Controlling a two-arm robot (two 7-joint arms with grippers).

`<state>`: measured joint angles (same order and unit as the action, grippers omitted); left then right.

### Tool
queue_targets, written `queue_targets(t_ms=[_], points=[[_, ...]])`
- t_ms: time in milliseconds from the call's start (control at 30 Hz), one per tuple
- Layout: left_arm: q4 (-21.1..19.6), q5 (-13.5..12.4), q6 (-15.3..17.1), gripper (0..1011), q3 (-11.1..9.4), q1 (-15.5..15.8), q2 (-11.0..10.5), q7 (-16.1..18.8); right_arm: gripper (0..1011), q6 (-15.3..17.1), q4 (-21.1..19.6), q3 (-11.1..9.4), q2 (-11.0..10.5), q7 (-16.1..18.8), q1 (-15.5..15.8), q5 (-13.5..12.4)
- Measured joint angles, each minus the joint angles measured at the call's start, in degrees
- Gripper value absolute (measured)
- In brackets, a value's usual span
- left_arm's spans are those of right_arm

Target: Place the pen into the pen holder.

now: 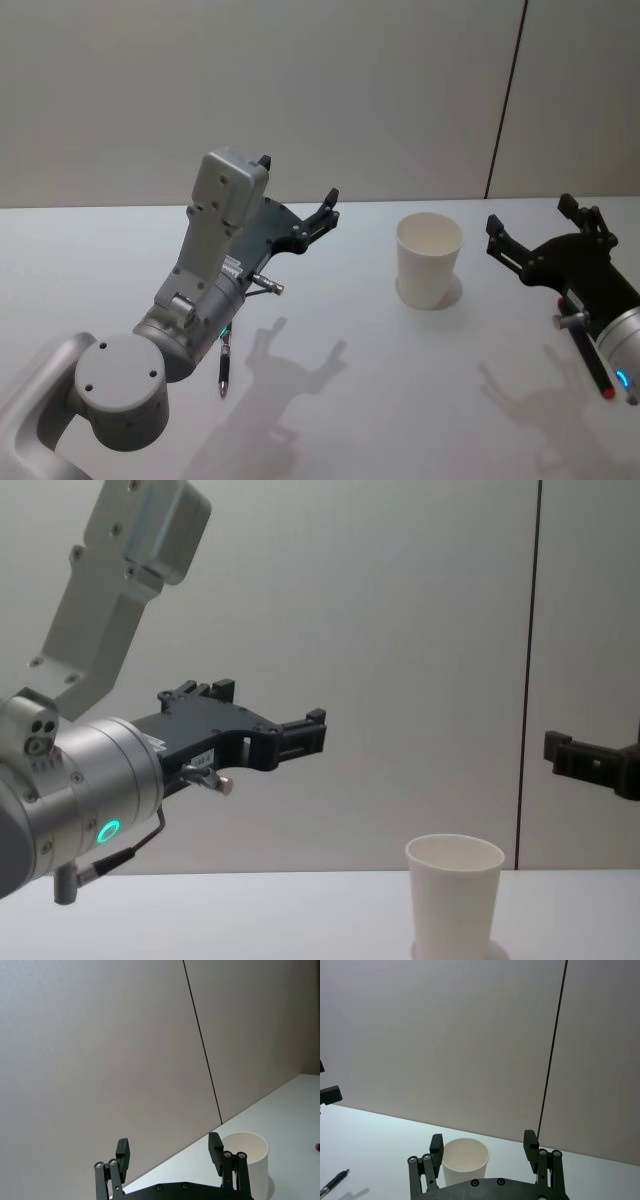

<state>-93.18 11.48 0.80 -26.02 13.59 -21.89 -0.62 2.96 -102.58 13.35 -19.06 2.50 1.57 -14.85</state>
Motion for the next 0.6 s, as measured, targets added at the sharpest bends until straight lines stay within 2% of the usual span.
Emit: queue_targets(t_ms=[233,600], points=[[0.0,0.0,0.0,1000,0.0,0.0,0.0,0.0,1002,1.6,-1.4,0.2,0.2,-1.8,0.6,1.2],[0.0,0.0,0.0,1000,0.0,0.0,0.0,0.0,1002,7.9,-3.7,-0.3,0.5,-6.2,1.0,2.9]])
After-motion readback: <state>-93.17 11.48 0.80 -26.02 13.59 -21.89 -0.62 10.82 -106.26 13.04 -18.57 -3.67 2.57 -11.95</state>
